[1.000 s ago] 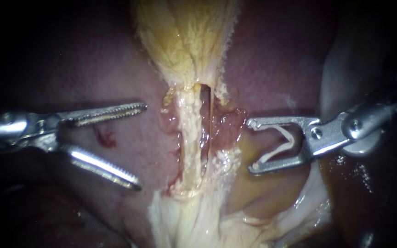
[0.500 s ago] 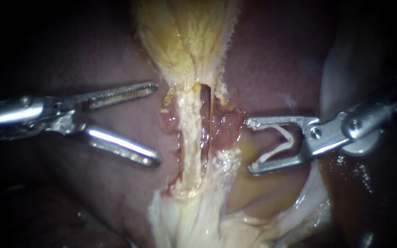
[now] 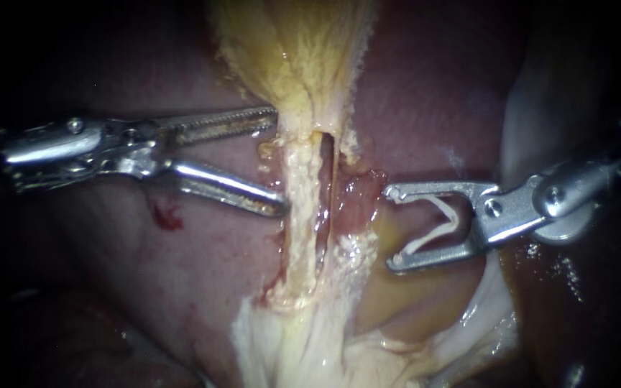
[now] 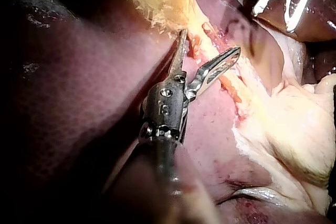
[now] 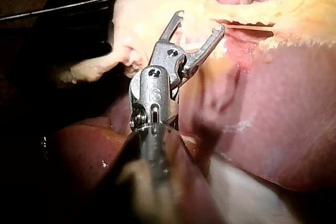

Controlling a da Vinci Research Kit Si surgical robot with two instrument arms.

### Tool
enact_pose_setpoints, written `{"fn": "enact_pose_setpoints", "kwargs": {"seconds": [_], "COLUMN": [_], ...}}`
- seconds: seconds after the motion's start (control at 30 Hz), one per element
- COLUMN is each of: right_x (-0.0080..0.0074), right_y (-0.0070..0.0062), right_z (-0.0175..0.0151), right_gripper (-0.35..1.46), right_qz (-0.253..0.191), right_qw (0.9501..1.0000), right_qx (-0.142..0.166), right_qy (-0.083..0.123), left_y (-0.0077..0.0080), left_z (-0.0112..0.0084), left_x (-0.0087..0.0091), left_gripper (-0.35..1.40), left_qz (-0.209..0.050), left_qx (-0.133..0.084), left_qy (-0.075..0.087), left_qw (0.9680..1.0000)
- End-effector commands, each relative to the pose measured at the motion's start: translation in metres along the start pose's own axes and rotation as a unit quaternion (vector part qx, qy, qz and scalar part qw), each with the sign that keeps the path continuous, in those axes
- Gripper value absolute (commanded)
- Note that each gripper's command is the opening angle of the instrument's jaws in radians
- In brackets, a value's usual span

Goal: Grabbing gallbladder

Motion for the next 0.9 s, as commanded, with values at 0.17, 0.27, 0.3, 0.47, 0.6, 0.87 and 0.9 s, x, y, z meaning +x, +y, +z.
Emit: {"fn": "enact_pose_setpoints", "kwargs": {"seconds": [0.17, 0.27, 0.3, 0.47, 0.6, 0.87, 0.9], "right_x": [0.0, 0.0001, 0.0001, 0.0001, 0.0001, 0.0001, 0.0001], "right_y": [0.0, 0.0, 0.0, 0.0, 0.0, 0.0, 0.0], "right_z": [0.0001, 0.0001, 0.0001, 0.0002, 0.0002, 0.0002, 0.0002], "right_gripper": [0.5, 0.5, 0.5, 0.5, 0.5, 0.5, 0.5], "right_qz": [0.0, 0.0, 0.0, 0.0, 0.0, 0.0, 0.0], "right_qw": [1.0, 1.0, 1.0, 1.0, 1.0, 1.0, 1.0], "right_qx": [0.0, 0.0, 0.0, 0.0, 0.0, 0.0, 0.0], "right_qy": [0.0, 0.0, 0.0, 0.0, 0.0, 0.0, 0.0], "left_y": [0.0005, 0.0008, 0.0008, 0.0016, 0.0016, 0.0006, 0.0005], "left_z": [-0.0002, -0.0003, -0.0004, -0.0008, -0.0013, -0.0027, -0.0029], "left_x": [0.0002, 0.0003, 0.0004, 0.0008, 0.0009, -0.0003, -0.0005], "left_gripper": [0.44, 0.24, 0.14, -0.26, -0.35, -0.35, -0.35], "left_qz": [-0.016, -0.024, -0.03, -0.041, -0.041, -0.062, -0.062], "left_qx": [-0.007, -0.009, -0.01, -0.015, -0.016, -0.012, -0.012], "left_qy": [0.005, 0.011, 0.012, 0.024, 0.027, 0.039, 0.039], "left_qw": [0.9998, 0.9996, 0.9994, 0.9987, 0.9987, 0.9972, 0.9972]}}
